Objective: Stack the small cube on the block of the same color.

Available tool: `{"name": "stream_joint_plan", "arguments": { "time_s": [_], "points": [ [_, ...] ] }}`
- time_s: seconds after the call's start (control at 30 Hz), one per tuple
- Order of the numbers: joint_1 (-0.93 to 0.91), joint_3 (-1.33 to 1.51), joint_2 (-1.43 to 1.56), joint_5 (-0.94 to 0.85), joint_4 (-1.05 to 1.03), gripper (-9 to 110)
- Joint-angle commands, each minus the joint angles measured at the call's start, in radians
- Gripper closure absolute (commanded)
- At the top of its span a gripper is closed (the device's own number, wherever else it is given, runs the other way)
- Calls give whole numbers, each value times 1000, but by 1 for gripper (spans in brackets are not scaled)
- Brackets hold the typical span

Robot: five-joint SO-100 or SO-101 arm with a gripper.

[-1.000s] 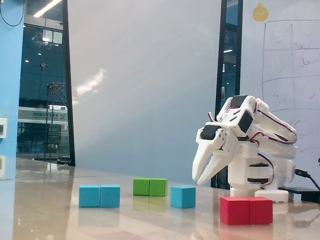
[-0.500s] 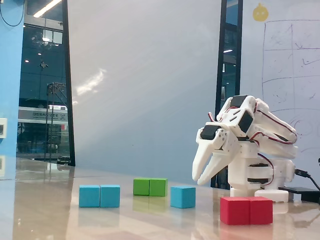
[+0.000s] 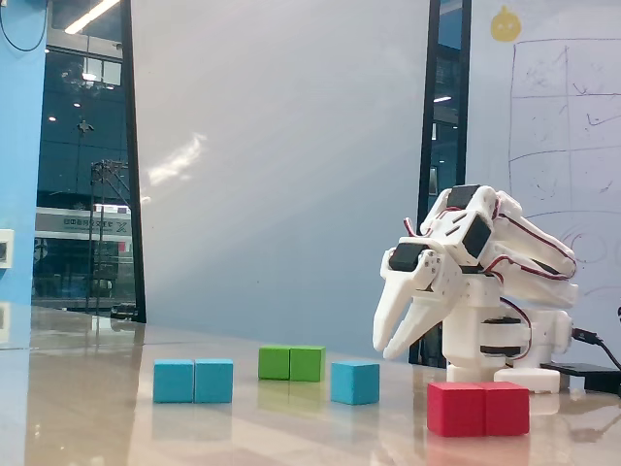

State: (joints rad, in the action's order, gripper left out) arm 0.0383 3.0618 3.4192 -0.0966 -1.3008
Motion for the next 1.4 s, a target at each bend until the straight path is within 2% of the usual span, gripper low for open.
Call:
{"name": "stream_joint_plan", "arguments": {
  "time_s": [0.0,0.7,1.17,1.37],
  "points": [
    [8,-14,29,0,0,98],
    [-2,-86,-12,-9,-3,97],
    [5,-891,-847,-8,-20,98],
    [5,-959,-1060,0,-20,98]
  ]
}}
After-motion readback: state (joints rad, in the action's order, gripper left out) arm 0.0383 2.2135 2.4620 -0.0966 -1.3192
